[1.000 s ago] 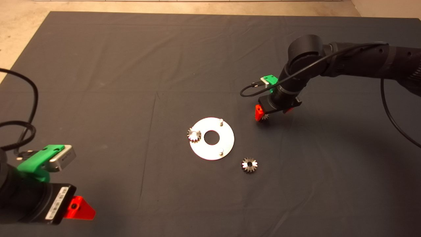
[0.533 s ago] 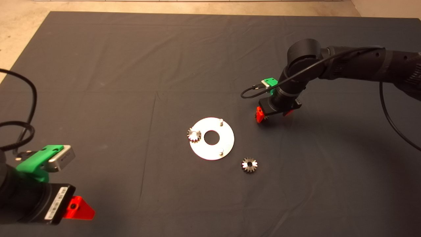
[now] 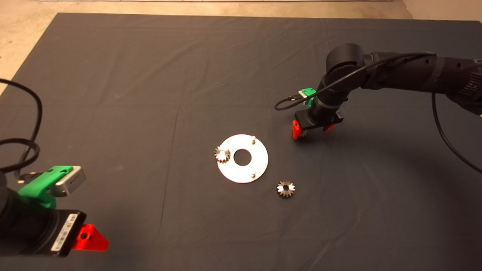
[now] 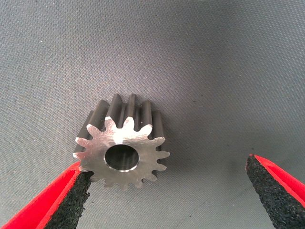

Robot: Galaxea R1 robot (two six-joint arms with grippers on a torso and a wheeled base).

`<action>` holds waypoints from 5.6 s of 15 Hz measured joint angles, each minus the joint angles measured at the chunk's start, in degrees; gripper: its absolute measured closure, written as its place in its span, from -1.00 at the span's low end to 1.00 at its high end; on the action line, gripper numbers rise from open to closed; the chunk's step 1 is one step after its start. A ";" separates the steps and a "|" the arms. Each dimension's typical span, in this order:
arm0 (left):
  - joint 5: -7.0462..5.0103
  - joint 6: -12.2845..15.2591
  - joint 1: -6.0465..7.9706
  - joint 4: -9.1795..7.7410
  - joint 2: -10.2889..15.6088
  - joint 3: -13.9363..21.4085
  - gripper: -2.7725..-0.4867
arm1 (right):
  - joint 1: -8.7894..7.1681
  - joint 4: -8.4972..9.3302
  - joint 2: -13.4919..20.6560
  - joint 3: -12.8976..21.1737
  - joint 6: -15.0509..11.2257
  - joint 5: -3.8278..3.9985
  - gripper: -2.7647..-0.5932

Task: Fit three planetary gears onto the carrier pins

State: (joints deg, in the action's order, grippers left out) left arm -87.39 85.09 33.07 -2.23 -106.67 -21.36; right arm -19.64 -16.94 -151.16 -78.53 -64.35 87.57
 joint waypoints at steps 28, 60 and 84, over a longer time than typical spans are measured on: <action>0.00 0.00 0.00 -0.02 0.77 0.61 -0.77 | 0.01 0.00 -1.87 -3.03 0.02 -0.33 -0.13; 0.00 0.00 0.00 -0.02 0.77 0.63 -0.77 | -0.01 1.33 -3.47 -5.65 -1.27 -0.20 0.13; 0.00 0.00 0.00 -0.02 0.74 0.63 -0.77 | 0.01 4.13 -3.47 -6.35 2.83 -0.20 0.42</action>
State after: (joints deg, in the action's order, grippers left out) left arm -87.39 85.09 33.07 -2.26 -105.92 -20.72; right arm -19.63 -12.81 -154.64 -84.87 -61.53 87.37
